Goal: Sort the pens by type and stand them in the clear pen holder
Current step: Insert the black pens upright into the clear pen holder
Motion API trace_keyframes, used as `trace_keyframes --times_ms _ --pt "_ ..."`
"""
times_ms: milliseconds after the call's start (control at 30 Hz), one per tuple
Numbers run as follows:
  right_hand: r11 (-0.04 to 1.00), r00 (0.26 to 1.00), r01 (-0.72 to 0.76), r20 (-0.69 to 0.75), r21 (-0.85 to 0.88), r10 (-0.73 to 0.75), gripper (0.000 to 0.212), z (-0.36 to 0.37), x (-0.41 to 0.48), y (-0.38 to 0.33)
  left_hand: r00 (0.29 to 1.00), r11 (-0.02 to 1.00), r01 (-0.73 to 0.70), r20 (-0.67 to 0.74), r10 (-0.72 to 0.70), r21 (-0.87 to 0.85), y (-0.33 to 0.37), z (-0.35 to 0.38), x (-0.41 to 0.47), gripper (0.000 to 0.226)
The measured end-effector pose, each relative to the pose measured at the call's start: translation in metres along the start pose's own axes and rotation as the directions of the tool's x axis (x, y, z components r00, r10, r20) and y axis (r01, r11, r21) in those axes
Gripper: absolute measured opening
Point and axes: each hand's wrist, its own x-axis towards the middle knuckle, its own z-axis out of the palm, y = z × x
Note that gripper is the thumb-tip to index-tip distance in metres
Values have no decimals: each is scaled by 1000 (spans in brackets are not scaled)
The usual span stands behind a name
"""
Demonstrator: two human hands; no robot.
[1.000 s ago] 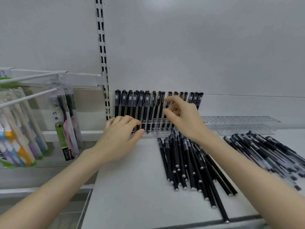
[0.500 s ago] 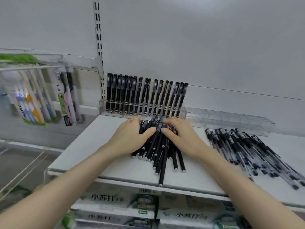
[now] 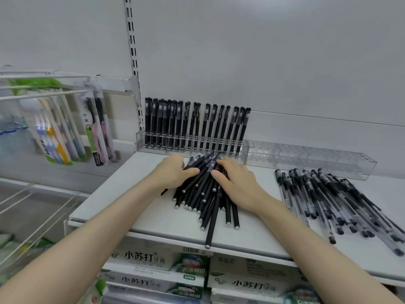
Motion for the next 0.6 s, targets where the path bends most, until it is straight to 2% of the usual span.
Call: trace_keyframes --times_ms 300,400,467,600 --pt "1000 1000 -13 -8 28 13 49 -5 -4 -3 993 991 -19 116 35 -134 0 -12 -1 18" --pt "999 1000 -17 -3 40 17 49 -6 -4 -4 990 986 -42 127 63 -160 -2 -13 -3 23" --pt "998 1000 -19 -7 54 19 48 -6 -4 -3 987 970 -52 137 86 -239 -2 -13 -6 27" --pt "997 1000 -15 -16 77 16 45 -7 -4 -2 985 917 -58 126 116 -395 -4 -17 -13 12"
